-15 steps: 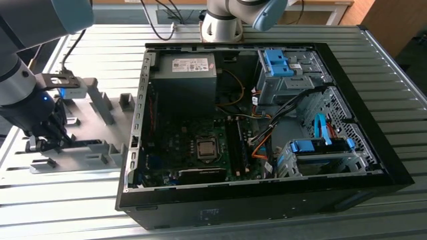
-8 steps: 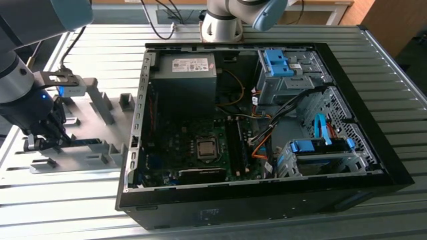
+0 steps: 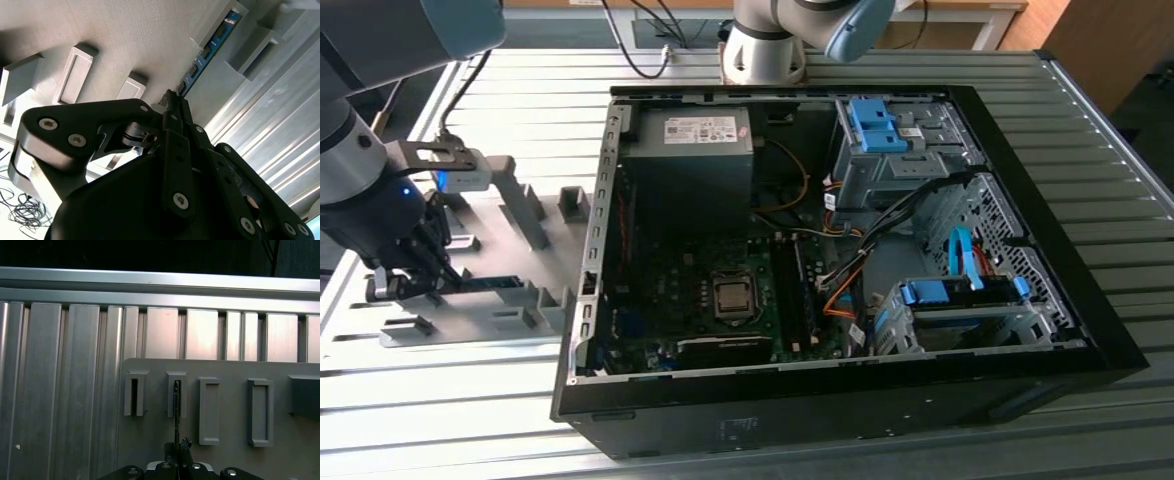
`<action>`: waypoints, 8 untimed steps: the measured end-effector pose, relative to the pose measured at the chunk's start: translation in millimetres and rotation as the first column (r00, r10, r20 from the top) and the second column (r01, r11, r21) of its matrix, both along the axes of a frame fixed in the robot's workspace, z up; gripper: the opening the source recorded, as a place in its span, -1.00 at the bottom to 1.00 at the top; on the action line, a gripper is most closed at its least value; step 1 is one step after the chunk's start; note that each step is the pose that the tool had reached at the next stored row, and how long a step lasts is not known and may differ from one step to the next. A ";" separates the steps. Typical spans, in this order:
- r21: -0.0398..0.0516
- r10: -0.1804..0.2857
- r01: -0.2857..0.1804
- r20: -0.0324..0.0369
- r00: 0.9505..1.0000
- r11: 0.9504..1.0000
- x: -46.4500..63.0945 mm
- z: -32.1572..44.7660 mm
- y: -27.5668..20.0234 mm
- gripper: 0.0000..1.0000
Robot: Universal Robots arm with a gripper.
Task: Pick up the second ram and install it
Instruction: 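Pick up the second ram and move it above second insertion slot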
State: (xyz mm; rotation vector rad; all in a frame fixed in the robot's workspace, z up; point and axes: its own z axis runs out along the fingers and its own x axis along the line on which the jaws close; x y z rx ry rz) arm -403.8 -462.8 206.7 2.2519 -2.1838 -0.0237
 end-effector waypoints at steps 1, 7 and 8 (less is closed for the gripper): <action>0.000 0.000 0.000 0.000 1.000 1.000 0.0 0.2 0.0 -0.72; 0.000 0.000 0.000 0.000 1.000 1.000 0.0 2.7 0.0 -0.72; 0.000 0.000 0.000 0.000 1.000 1.000 0.0 3.2 0.0 -0.72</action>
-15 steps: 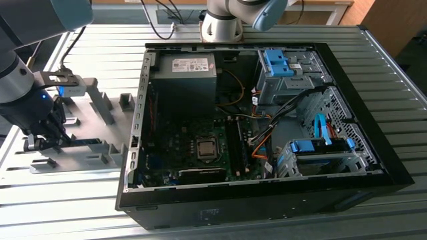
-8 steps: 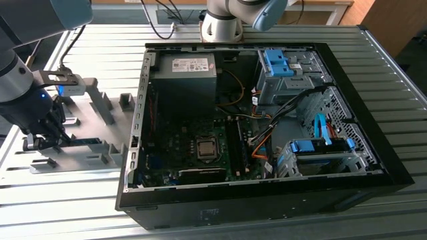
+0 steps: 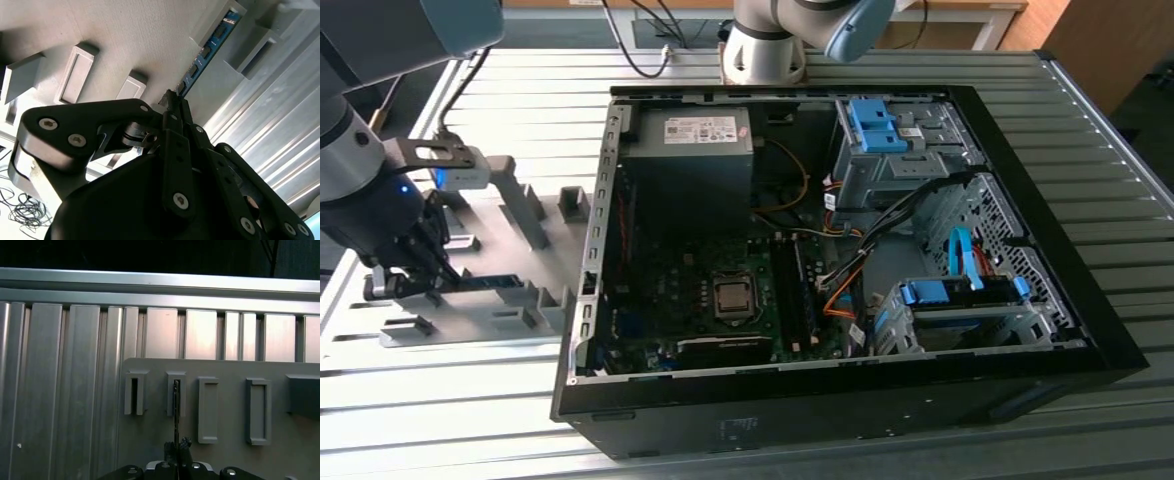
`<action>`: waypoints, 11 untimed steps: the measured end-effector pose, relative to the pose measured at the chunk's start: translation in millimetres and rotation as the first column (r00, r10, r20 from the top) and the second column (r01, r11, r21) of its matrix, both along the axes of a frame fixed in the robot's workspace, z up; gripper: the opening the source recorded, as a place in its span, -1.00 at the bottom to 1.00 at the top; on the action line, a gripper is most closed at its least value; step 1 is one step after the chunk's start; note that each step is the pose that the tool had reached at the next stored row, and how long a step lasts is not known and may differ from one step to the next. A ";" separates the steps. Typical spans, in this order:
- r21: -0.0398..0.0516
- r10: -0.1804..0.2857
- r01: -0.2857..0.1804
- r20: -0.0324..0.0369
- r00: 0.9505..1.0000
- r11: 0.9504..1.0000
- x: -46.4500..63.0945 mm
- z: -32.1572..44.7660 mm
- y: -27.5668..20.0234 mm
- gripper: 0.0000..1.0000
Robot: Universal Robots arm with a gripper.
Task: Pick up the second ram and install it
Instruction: 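Pick up the second ram and move it above second insertion slot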
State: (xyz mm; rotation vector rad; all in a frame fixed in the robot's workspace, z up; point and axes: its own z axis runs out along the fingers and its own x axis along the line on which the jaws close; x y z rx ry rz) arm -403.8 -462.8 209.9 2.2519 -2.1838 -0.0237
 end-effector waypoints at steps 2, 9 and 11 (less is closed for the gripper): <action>0.000 0.000 0.000 0.000 1.000 1.000 0.0 1.1 0.0 -0.72; 0.000 0.000 0.000 0.000 1.000 1.000 0.0 2.9 0.0 -0.72; 0.000 0.000 0.000 0.000 1.000 1.000 0.0 3.7 0.0 -0.72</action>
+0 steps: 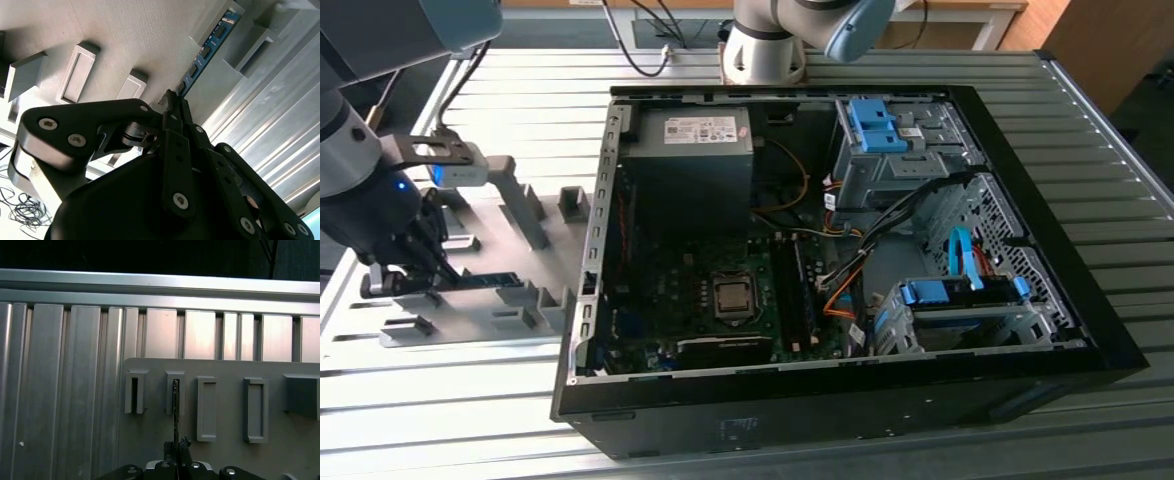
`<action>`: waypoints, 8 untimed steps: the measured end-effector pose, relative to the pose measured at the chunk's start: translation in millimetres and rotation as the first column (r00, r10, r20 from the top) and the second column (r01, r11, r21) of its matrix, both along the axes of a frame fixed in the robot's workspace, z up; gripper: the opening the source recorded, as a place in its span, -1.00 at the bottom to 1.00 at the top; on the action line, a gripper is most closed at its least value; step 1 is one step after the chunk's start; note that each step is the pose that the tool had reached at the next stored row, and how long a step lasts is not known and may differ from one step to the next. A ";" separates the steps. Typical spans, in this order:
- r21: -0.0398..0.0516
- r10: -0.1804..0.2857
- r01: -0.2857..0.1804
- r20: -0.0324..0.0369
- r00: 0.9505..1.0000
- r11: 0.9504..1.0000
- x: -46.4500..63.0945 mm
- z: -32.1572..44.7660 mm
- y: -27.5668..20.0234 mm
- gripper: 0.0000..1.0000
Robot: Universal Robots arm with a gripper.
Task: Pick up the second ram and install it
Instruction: 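Pick up the second ram and move it above second insertion slot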
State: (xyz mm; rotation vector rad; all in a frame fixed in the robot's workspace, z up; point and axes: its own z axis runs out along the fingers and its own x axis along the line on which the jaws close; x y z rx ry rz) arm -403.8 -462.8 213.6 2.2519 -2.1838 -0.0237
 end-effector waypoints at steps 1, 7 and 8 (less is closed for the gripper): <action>0.000 0.000 0.000 0.000 1.000 1.000 0.0 0.0 0.0 -0.72; 0.000 0.000 0.000 0.000 1.000 1.000 0.0 2.6 0.0 -0.72; 0.000 0.000 0.000 0.000 1.000 1.000 0.0 3.5 0.0 -0.72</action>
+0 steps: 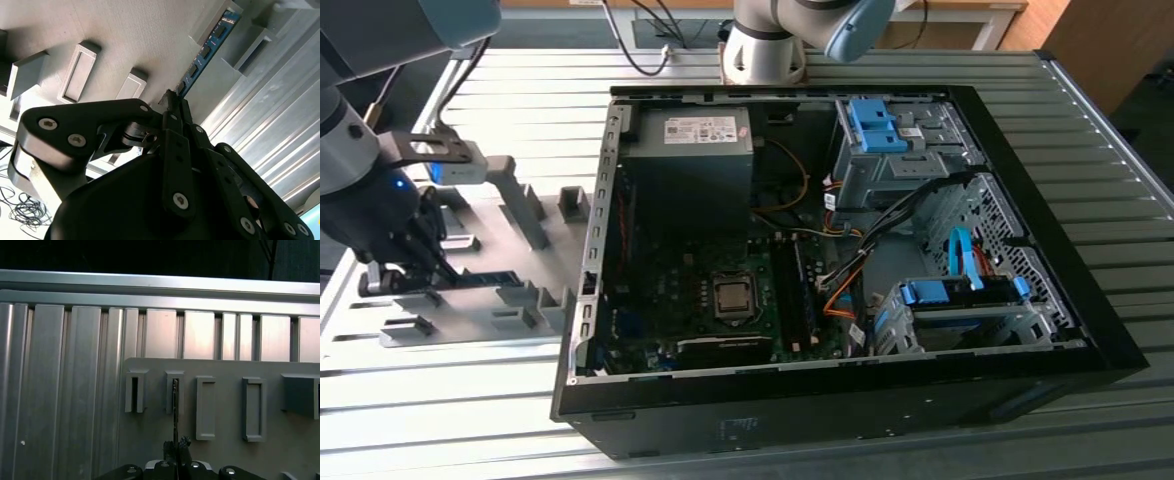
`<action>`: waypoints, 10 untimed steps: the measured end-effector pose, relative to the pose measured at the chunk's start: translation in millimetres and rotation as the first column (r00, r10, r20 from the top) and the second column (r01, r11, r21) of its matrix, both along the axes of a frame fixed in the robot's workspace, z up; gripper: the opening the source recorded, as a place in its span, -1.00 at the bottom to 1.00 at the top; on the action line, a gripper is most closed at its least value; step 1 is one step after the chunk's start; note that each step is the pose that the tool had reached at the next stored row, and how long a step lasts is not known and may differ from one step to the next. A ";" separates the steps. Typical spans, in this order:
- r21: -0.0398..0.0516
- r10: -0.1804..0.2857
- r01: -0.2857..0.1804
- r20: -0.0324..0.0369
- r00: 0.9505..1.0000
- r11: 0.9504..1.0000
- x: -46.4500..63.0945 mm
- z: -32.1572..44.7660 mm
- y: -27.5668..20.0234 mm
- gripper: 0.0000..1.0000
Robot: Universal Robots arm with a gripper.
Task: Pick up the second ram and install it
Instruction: 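Pick up the second ram and move it above second insertion slot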
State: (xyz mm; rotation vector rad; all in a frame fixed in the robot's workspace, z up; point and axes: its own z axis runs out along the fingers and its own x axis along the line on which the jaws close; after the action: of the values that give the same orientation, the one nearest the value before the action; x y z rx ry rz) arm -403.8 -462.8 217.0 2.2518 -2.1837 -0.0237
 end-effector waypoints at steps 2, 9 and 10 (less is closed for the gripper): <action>0.000 0.000 0.000 0.000 1.000 1.000 0.0 1.9 0.0 -0.72; 0.000 0.000 0.000 0.000 1.000 1.000 0.0 7.3 0.0 -0.72; 0.000 0.000 0.000 0.000 1.000 1.000 0.0 7.9 0.1 -0.72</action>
State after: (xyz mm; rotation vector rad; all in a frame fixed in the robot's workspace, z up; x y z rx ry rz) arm -403.8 -462.8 224.9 2.2519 -2.1838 -0.0237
